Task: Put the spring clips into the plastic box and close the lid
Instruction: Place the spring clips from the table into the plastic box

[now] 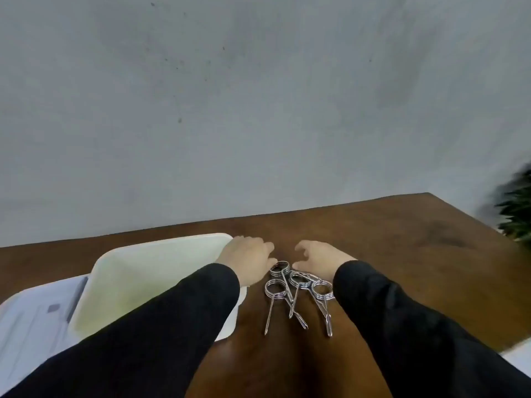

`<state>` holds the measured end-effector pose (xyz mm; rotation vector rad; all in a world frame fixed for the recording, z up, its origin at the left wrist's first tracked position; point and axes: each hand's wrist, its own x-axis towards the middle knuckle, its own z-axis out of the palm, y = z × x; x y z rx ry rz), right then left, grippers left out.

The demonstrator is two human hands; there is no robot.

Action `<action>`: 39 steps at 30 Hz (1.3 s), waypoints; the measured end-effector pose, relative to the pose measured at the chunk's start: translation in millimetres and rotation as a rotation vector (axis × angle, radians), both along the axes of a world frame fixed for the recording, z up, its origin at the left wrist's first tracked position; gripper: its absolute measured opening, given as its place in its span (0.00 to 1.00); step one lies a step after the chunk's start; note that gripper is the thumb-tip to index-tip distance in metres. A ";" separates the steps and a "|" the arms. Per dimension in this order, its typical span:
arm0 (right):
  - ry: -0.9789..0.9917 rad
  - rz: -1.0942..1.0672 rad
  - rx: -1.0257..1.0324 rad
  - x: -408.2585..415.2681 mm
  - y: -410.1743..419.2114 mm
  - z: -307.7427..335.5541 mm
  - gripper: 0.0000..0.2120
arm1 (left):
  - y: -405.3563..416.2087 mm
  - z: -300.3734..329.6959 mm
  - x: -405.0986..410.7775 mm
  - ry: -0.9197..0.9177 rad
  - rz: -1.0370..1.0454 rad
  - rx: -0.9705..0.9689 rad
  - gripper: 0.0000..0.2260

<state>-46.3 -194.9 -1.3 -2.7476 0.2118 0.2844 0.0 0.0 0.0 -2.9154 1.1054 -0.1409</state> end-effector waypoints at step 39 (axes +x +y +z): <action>0.048 0.372 0.060 75.5 269.1 51.4 0.15 | 263.3 -12.0 43.0 0.401 0.668 -0.580 0.14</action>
